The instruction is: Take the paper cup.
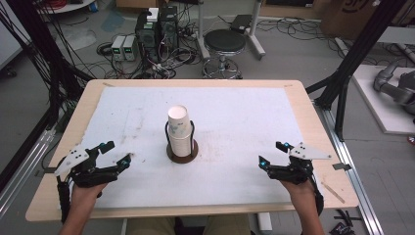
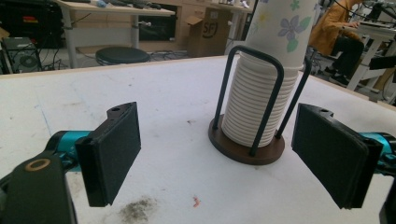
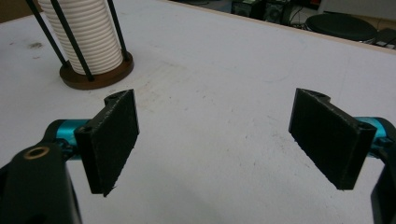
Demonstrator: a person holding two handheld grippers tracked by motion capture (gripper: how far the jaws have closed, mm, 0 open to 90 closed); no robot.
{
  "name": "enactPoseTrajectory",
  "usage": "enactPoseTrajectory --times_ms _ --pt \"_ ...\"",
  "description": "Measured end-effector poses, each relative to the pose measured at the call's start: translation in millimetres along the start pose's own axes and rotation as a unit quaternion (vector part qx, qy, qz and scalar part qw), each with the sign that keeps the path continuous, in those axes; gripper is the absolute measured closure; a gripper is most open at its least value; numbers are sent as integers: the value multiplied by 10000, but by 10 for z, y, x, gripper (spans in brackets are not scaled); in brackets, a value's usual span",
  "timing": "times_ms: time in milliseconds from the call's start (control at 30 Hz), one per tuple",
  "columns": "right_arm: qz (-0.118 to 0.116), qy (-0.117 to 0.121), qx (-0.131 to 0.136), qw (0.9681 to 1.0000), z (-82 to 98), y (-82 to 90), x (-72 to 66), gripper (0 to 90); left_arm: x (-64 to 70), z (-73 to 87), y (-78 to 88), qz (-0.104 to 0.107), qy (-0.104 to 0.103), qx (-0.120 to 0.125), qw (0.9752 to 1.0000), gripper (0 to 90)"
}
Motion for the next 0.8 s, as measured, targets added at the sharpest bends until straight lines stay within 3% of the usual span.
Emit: enactPoseTrajectory --times_ms 233,667,800 --pt "-7 -8 7 10000 10 13 17 162 18 1 -52 71 65 -83 9999 155" --pt "-137 -46 -95 9999 21 -12 19 162 19 -123 -97 172 86 17 9998 154" --pt "-131 28 -128 9998 5 -7 -13 162 80 -238 -123 366 40 11 9993 155"
Point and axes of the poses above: each handheld gripper's, and its own axes: y roughly backward along the jaws, z roughly out of its underside, x roughly to its right, the point moved 6 cm from there along -y, roughly forward along the jaws, and after that the axes turned 11 degrees about z, right-handed, at the moved point
